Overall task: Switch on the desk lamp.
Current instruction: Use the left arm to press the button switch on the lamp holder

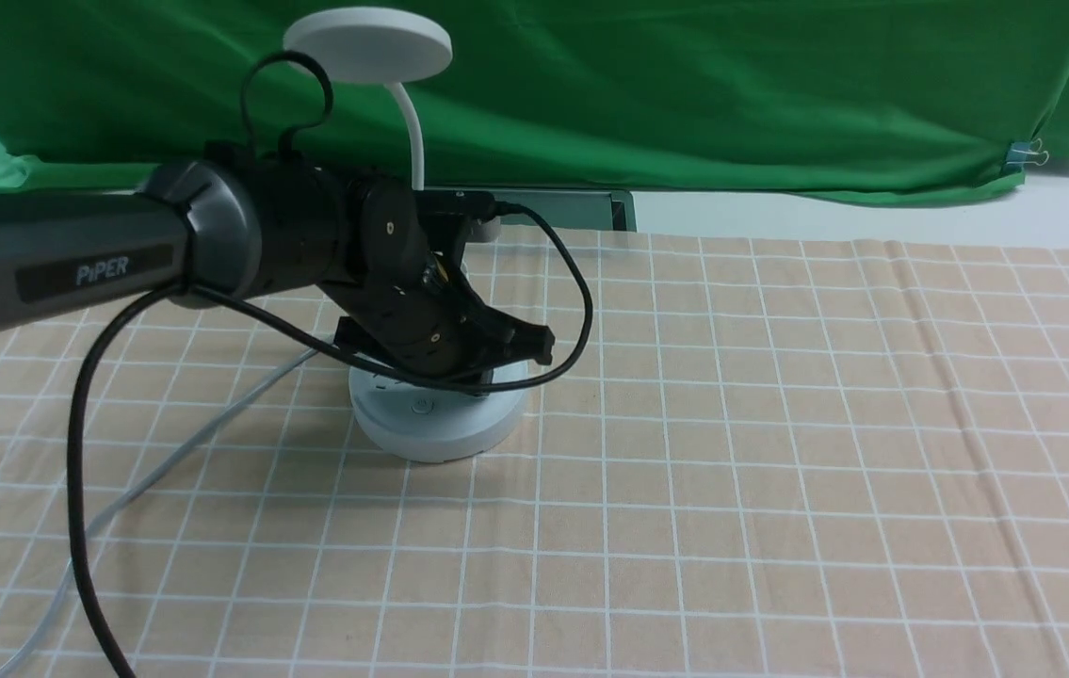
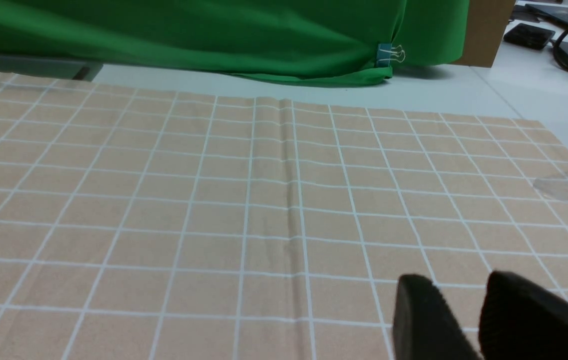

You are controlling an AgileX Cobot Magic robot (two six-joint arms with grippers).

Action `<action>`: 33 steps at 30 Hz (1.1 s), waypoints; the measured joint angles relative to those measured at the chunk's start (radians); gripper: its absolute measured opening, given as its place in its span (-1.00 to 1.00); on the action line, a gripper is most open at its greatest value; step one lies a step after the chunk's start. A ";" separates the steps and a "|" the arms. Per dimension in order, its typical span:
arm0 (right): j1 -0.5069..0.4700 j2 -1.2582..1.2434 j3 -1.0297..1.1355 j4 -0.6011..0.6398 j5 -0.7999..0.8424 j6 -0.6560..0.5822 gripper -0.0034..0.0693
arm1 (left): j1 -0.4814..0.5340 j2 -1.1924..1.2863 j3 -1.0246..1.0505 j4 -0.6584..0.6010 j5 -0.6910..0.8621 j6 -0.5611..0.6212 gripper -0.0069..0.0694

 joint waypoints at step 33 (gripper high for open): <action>0.000 0.000 0.000 0.000 0.000 0.000 -0.24 | -0.005 -0.163 0.030 -0.031 0.221 0.050 -0.81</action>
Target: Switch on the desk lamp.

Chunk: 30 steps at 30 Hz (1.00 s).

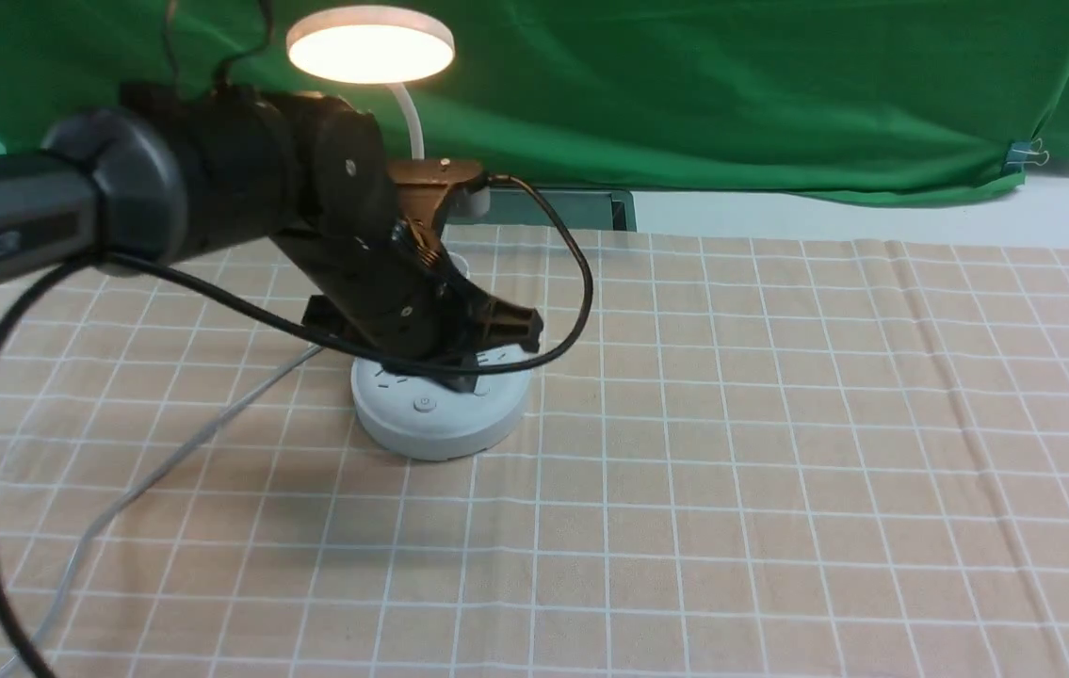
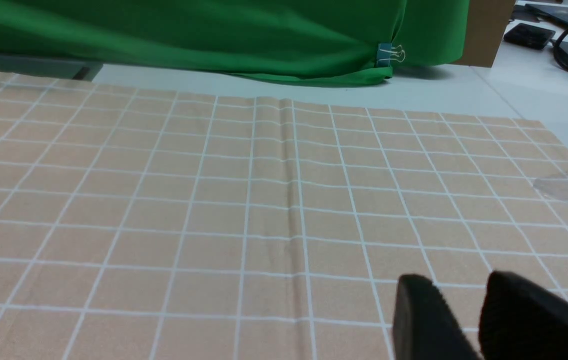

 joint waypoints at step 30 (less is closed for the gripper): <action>0.000 0.000 0.000 0.000 0.000 0.000 -0.24 | -0.125 -1.427 0.896 -0.116 -0.434 0.444 -0.81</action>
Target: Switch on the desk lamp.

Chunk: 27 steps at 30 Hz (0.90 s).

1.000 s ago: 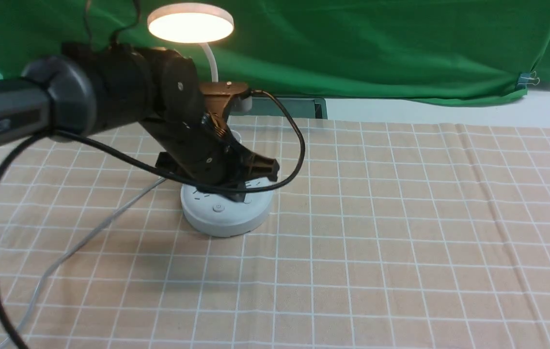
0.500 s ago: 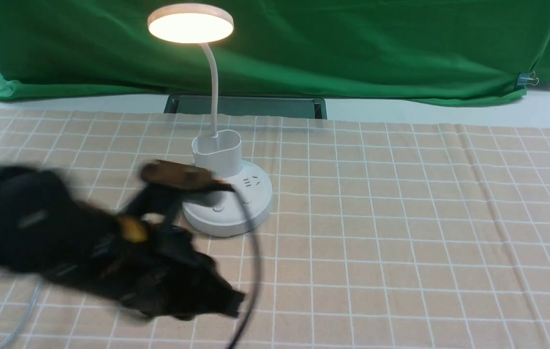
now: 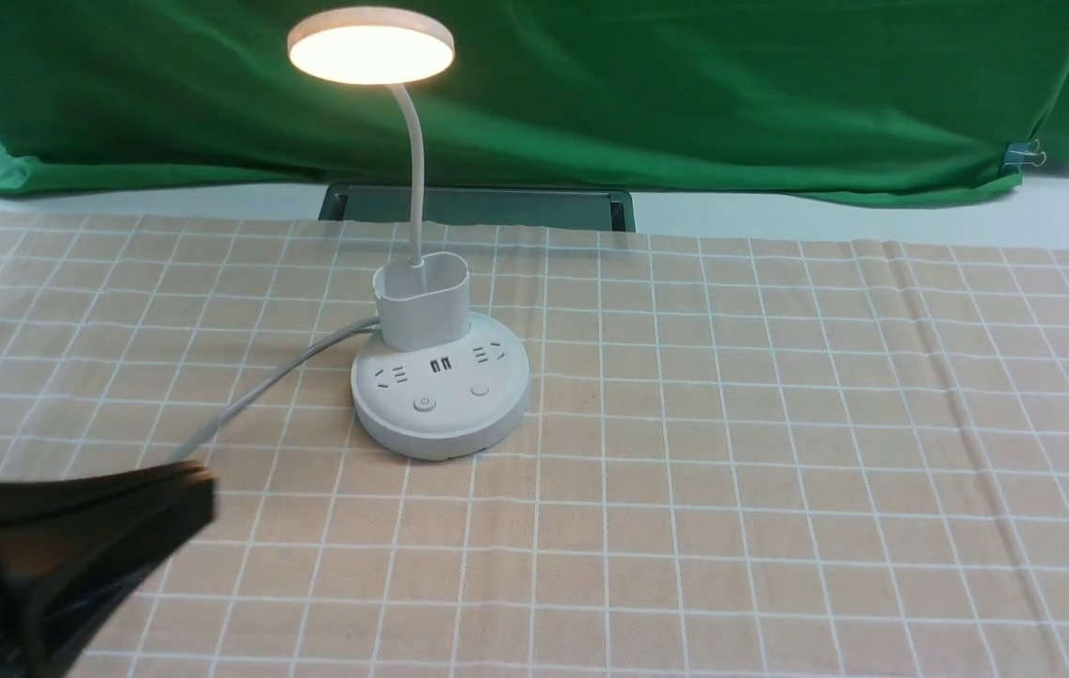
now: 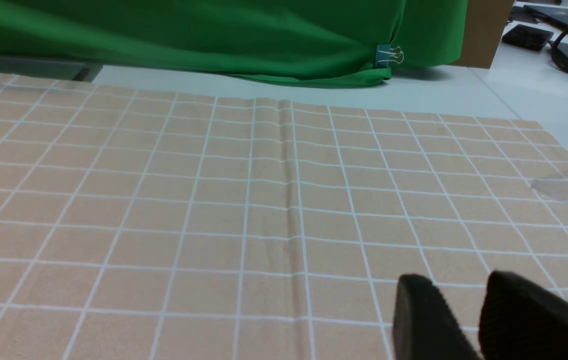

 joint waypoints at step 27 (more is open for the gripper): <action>0.000 0.000 0.000 0.000 0.000 0.000 -0.24 | 0.081 -0.187 0.121 0.171 -0.086 -0.201 -0.81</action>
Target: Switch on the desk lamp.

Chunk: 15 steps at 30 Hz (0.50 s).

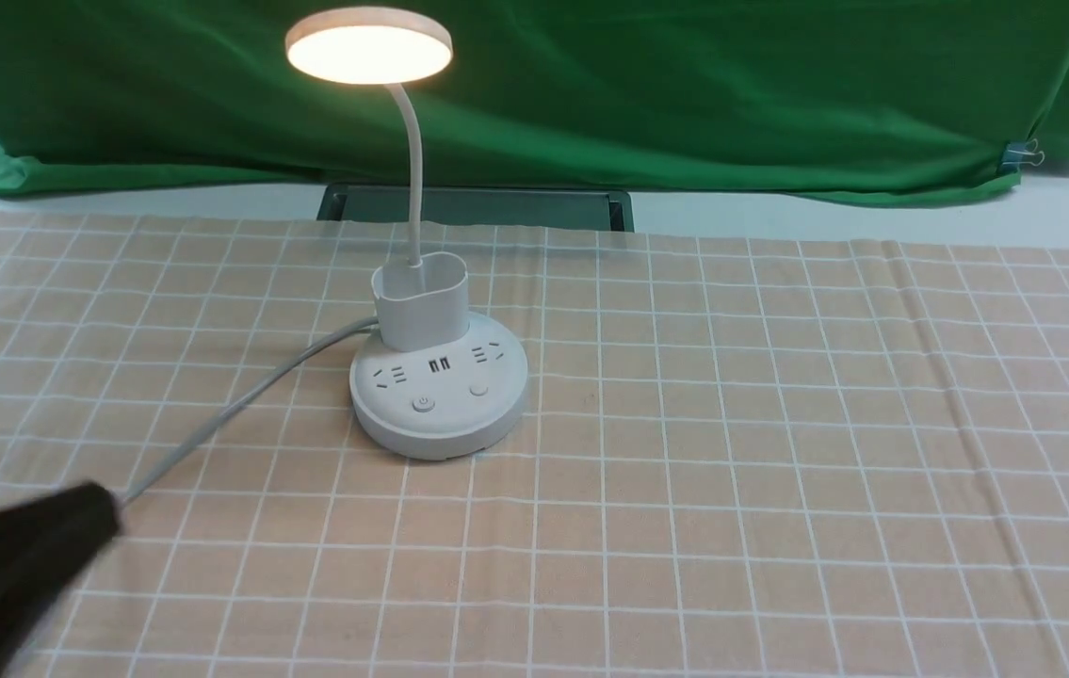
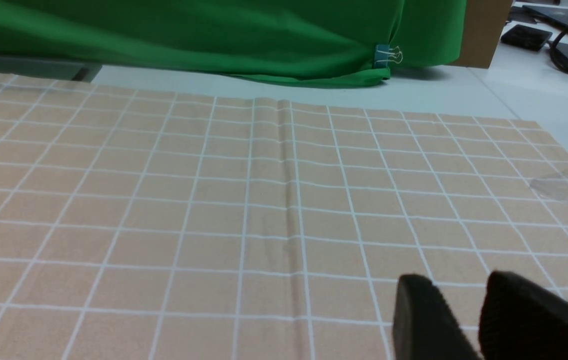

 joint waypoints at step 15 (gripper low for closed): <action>0.000 0.000 0.000 0.000 0.000 0.000 -0.24 | 0.411 -0.224 0.360 0.085 -0.095 -0.130 -0.81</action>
